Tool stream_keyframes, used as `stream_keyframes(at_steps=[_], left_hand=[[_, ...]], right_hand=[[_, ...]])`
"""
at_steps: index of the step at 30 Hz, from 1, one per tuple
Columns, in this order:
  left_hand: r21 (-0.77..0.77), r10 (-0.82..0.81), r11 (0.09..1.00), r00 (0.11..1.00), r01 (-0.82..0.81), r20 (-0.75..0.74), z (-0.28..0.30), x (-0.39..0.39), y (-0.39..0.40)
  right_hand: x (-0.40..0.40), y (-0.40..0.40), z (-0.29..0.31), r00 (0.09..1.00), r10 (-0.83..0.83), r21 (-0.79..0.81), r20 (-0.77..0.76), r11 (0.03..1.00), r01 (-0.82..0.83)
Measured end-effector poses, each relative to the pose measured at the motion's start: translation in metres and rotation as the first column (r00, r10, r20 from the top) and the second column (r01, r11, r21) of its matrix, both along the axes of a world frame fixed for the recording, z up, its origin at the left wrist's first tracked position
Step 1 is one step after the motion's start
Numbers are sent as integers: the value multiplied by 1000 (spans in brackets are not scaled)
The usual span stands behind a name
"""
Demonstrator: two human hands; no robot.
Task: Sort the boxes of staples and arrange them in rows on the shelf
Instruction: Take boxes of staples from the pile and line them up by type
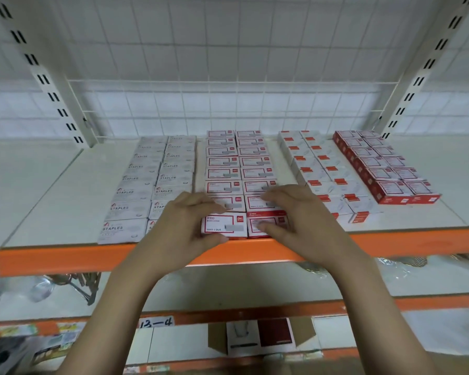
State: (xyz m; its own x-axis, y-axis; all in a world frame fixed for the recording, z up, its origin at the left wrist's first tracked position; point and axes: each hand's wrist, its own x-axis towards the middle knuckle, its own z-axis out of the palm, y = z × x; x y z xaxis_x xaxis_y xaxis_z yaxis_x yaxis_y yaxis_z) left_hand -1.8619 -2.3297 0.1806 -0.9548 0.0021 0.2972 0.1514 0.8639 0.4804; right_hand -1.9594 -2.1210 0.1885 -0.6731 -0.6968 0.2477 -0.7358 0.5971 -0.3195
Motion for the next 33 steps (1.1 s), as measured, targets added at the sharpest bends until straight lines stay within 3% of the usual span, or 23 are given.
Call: stream_keyframes(at_steps=[23, 33], left_hand=[[-26, 11, 1000, 1000, -11, -1, -13, -7, -9], [-83, -40, 996, 999, 39, -13, 12, -34, 16]], right_hand=[[1, -3, -10, 999, 7, 18, 32, 1000, -8], [-10, 9, 3, 1000, -26, -9, -9, 1000, 26]])
